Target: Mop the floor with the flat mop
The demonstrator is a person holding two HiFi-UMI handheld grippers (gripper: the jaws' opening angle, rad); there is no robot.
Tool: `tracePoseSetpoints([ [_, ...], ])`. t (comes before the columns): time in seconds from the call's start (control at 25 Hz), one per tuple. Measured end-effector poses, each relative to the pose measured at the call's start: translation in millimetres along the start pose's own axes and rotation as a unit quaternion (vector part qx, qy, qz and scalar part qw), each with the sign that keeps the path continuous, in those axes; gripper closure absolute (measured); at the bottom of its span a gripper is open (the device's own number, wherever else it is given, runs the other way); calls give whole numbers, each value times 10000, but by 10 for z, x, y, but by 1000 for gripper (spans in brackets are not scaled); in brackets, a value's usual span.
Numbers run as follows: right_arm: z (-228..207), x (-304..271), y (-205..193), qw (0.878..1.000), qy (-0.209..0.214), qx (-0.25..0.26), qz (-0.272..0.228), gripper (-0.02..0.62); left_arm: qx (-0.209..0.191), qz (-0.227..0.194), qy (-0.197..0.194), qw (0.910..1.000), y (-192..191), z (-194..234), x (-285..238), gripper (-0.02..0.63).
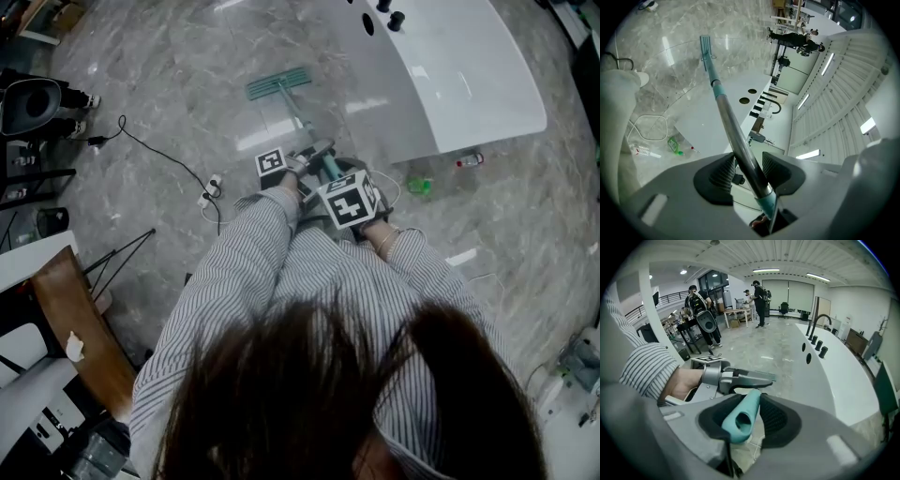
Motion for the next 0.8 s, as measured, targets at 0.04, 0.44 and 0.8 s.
tracePoseSetpoints([
  [0.04, -6, -13, 10, 10000, -7, -8, -16, 471, 12, -31, -35, 10000, 12, 8, -11, 433],
  [0.44, 23, -537, 673, 9994, 52, 295, 161, 463, 241, 184, -423, 9986, 875, 7, -212, 437],
  [0.8, 91, -1656, 2507, 9998, -23, 133, 135, 463, 10, 54, -303, 9995, 2915, -443, -707, 430],
])
Point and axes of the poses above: the fingertips, and each gripper's own axes: x backward along the fingers, z to its left, y out of its top, the point moved 9 cm from there along x, backward along the fingers, and after that the axes turned 15 degrees about -x, right-handed, at the moved point
